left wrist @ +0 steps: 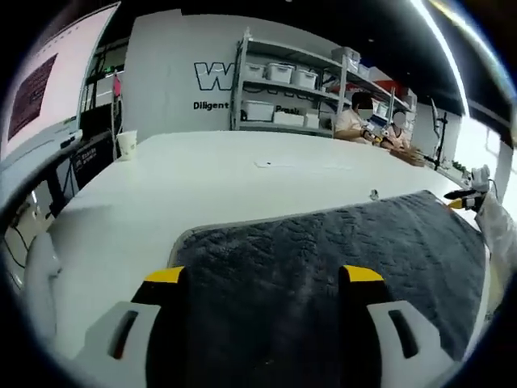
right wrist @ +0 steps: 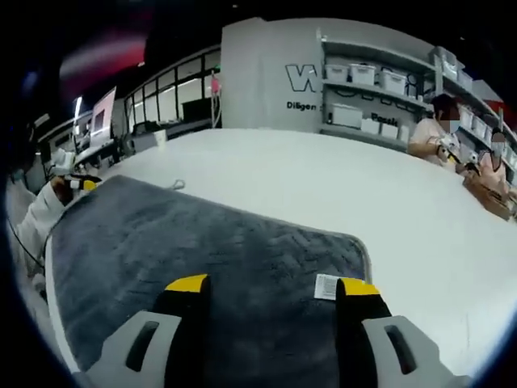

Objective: Open the folded towel by lifting each exposed corner and separating the folded layers until the towel lies flat within the target outline without major curled edges

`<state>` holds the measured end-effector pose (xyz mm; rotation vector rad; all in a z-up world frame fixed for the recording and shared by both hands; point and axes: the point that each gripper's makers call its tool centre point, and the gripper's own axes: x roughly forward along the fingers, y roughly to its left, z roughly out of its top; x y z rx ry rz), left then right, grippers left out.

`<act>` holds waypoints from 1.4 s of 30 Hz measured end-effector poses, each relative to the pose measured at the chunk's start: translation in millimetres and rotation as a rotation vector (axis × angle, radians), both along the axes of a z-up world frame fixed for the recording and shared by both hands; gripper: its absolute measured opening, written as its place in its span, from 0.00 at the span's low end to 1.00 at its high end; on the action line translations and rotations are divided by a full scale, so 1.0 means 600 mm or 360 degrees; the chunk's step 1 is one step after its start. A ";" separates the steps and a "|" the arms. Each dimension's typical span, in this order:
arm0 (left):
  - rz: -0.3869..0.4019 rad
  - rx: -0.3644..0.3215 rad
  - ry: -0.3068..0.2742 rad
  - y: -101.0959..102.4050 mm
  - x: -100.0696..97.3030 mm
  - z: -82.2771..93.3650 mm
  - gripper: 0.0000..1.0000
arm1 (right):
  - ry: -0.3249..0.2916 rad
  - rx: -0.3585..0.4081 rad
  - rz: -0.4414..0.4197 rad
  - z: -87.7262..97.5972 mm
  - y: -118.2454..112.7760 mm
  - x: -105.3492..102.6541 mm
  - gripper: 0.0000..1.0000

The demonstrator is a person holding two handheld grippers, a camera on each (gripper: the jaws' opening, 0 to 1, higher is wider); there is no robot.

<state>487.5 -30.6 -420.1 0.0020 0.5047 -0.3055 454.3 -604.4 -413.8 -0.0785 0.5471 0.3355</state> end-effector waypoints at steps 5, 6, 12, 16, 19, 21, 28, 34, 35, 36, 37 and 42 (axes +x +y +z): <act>-0.0039 0.0104 0.0042 -0.006 -0.010 -0.021 0.77 | 0.0063 -0.0067 0.0054 -0.022 0.020 -0.007 0.66; -0.0044 0.0116 0.0064 -0.006 -0.013 -0.028 0.78 | 0.0095 -0.0070 0.0087 -0.032 0.027 -0.011 0.67; -0.0092 0.0167 0.0060 -0.005 -0.017 -0.035 0.79 | 0.0165 -0.0093 0.0163 -0.056 0.030 -0.020 0.71; -0.0145 0.0176 0.0058 -0.008 -0.018 -0.035 0.79 | 0.0156 -0.0094 0.0238 -0.056 0.028 -0.021 0.72; -0.0174 0.0172 0.0063 -0.008 -0.019 -0.036 0.79 | 0.0162 -0.0103 0.0299 -0.056 0.028 -0.025 0.73; -0.0177 0.0172 0.0063 -0.008 -0.019 -0.036 0.79 | 0.0166 -0.0108 0.0317 -0.056 0.029 -0.027 0.73; -0.0184 0.0166 0.0057 -0.007 -0.017 -0.036 0.80 | 0.0172 -0.0115 0.0358 -0.056 0.028 -0.029 0.74; -0.0182 0.0163 0.0055 -0.008 -0.018 -0.036 0.80 | 0.0184 -0.0116 0.0362 -0.056 0.028 -0.029 0.73; -0.0182 0.0162 0.0055 -0.008 -0.018 -0.036 0.81 | 0.0187 -0.0116 0.0360 -0.056 0.028 -0.029 0.73; -0.0182 0.0162 0.0055 -0.008 -0.018 -0.036 0.82 | 0.0190 -0.0114 0.0351 -0.056 0.028 -0.028 0.73; -0.0182 0.0158 0.0055 -0.008 -0.018 -0.035 0.83 | 0.0187 -0.0089 0.0306 -0.052 0.026 -0.027 0.73; -0.0142 -0.0043 0.0053 -0.016 -0.032 -0.015 0.82 | 0.0128 -0.0024 0.0132 -0.033 0.020 -0.026 0.72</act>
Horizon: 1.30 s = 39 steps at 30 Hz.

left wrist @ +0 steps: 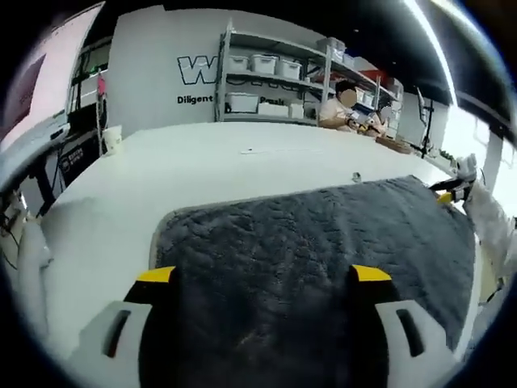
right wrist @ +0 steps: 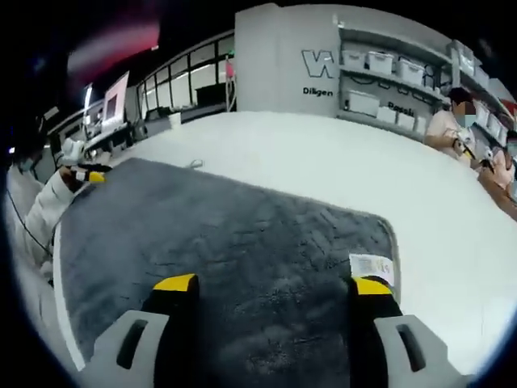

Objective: Open the folded towel by lifting each exposed corner and separating the folded layers until the towel lies flat within the target outline without major curled edges

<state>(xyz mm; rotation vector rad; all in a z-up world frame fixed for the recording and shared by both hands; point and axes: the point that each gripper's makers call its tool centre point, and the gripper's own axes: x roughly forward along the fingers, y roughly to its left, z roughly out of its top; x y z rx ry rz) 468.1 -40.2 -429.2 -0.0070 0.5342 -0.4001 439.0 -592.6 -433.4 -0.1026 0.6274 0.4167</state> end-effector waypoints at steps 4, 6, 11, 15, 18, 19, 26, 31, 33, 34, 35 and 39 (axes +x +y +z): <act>0.0061 -0.0053 0.0008 -0.002 -0.016 0.017 0.80 | -0.0037 0.0098 -0.0113 0.017 0.013 -0.016 0.72; 0.0098 -0.0053 0.0001 -0.004 -0.025 0.025 0.80 | -0.0047 0.0096 -0.0117 0.018 0.021 -0.023 0.73; 0.0190 -0.0047 -0.0041 -0.032 -0.050 0.037 0.81 | -0.0058 0.0100 -0.0095 0.018 0.063 -0.049 0.74; 0.0245 0.0017 -0.0043 -0.054 -0.059 0.026 0.87 | -0.0050 0.0067 -0.0065 0.011 0.090 -0.059 0.75; 0.0270 0.0071 0.0001 -0.062 -0.065 0.011 0.85 | -0.0047 0.0010 -0.0039 0.004 0.097 -0.062 0.75; 0.0248 0.0114 0.0007 -0.072 -0.067 0.001 0.85 | -0.0031 -0.0008 -0.0024 -0.002 0.101 -0.065 0.75; 0.0212 0.0209 0.0031 -0.080 -0.073 -0.024 0.90 | 0.0021 -0.0070 0.0067 -0.025 0.106 -0.078 0.77; 0.0147 0.0213 0.0026 -0.084 -0.078 -0.025 0.92 | 0.0027 -0.0075 0.0121 -0.026 0.108 -0.081 0.79; 0.0143 0.0211 0.0025 -0.084 -0.078 -0.025 0.93 | 0.0028 -0.0076 0.0130 -0.026 0.108 -0.081 0.79; 0.0141 0.0211 0.0025 -0.084 -0.078 -0.025 0.93 | 0.0028 -0.0076 0.0136 -0.026 0.108 -0.081 0.79; 0.0138 0.0212 0.0028 -0.084 -0.078 -0.025 0.93 | 0.0027 -0.0076 0.0141 -0.026 0.108 -0.080 0.79; 0.0130 0.0216 0.0036 -0.083 -0.078 -0.025 0.93 | 0.0031 -0.0080 0.0161 -0.026 0.107 -0.080 0.80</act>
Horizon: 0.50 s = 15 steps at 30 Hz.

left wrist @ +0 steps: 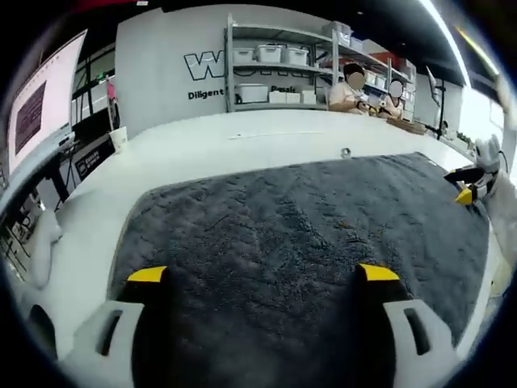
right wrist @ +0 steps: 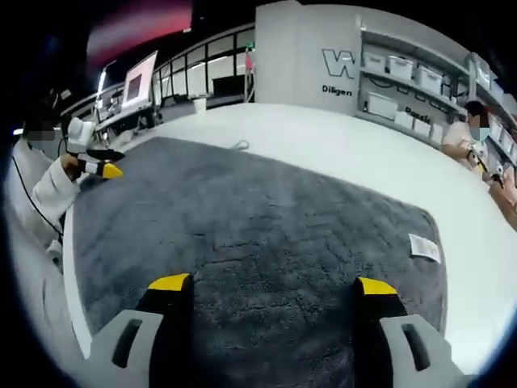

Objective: Open the folded towel by lifting each exposed corner and separating the folded layers until the towel lies flat within the target outline without major curled edges

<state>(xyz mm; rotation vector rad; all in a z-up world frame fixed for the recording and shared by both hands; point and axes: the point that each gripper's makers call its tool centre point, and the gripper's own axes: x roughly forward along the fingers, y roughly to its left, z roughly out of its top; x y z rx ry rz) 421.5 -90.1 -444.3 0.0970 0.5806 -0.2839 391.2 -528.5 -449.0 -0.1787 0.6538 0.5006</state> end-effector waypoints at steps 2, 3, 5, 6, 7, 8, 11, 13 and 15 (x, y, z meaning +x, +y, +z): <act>-0.0003 0.0000 0.0003 0.000 0.000 0.000 0.93 | 0.0006 -0.0001 0.0004 0.000 0.000 0.000 0.79; -0.0004 -0.0002 0.0006 0.000 0.000 0.000 0.93 | 0.0010 -0.0002 0.0004 0.001 0.000 0.000 0.79; -0.0018 -0.0026 -0.0005 -0.002 0.000 0.004 0.93 | 0.0018 0.0009 -0.0029 0.003 -0.001 0.001 0.79; -0.0001 -0.0057 -0.0014 -0.003 0.000 0.006 0.94 | 0.0018 0.0010 -0.0037 0.005 0.000 0.001 0.80; -0.0003 -0.0106 -0.0021 -0.009 -0.001 0.012 0.95 | 0.0008 0.0017 -0.0055 0.009 0.004 0.001 0.81; -0.0003 -0.0140 -0.0024 -0.014 -0.003 0.017 0.95 | -0.0004 0.0024 -0.0075 0.012 0.005 0.003 0.81; -0.0003 -0.0162 -0.0029 -0.022 -0.005 0.024 0.92 | -0.0043 0.0058 -0.0124 0.025 0.014 0.004 0.82; -0.0005 -0.0170 -0.0034 -0.028 -0.007 0.029 0.89 | -0.0073 0.0085 -0.0153 0.033 0.021 0.006 0.82; 0.0015 -0.0224 -0.0058 -0.056 -0.006 0.038 0.87 | -0.0162 0.0158 -0.0249 0.054 0.041 0.011 0.81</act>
